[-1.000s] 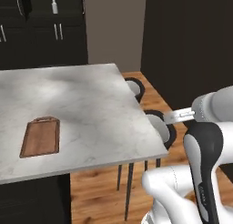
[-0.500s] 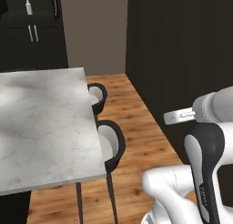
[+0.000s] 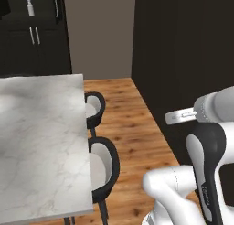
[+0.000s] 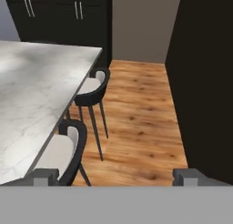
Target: Grab the spray bottle from the cabinet, then place it next to the cutting board for sanitizing. Then grab the dish brush from the countertop next to the sink and place it next to the cutting board.
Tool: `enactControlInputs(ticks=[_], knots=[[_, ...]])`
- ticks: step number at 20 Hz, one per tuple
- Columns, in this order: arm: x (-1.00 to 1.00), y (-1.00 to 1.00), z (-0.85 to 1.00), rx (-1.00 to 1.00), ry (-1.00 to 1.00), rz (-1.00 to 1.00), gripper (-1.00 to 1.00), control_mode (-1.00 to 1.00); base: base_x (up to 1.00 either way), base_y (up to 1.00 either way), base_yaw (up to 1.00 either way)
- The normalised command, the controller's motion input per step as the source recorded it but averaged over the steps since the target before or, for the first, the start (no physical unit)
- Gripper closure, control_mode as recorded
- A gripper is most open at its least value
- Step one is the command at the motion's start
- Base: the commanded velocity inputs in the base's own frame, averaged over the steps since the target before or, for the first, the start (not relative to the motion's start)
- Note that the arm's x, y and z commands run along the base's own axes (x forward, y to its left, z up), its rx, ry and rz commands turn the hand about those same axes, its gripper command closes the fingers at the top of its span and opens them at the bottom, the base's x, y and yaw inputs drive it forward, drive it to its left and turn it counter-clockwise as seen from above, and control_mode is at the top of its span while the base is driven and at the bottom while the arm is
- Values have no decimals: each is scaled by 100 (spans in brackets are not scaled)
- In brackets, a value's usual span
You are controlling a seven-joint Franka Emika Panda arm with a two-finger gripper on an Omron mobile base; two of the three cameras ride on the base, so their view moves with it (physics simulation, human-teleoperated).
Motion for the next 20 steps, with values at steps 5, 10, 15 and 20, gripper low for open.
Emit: enactControlInputs(ticks=[5, 10, 15, 20], knots=[[0, 0, 0, 0, 0, 0, -100, 100, 96, -81, 4], [0, 0, 0, 0, 0, 0, -100, 100, 77, -100, 0], [0, 0, 0, 0, 0, 0, -100, 100, 92, -100, 1], [0, 0, 0, 0, 0, 0, -100, 100, 18, -100, 4]])
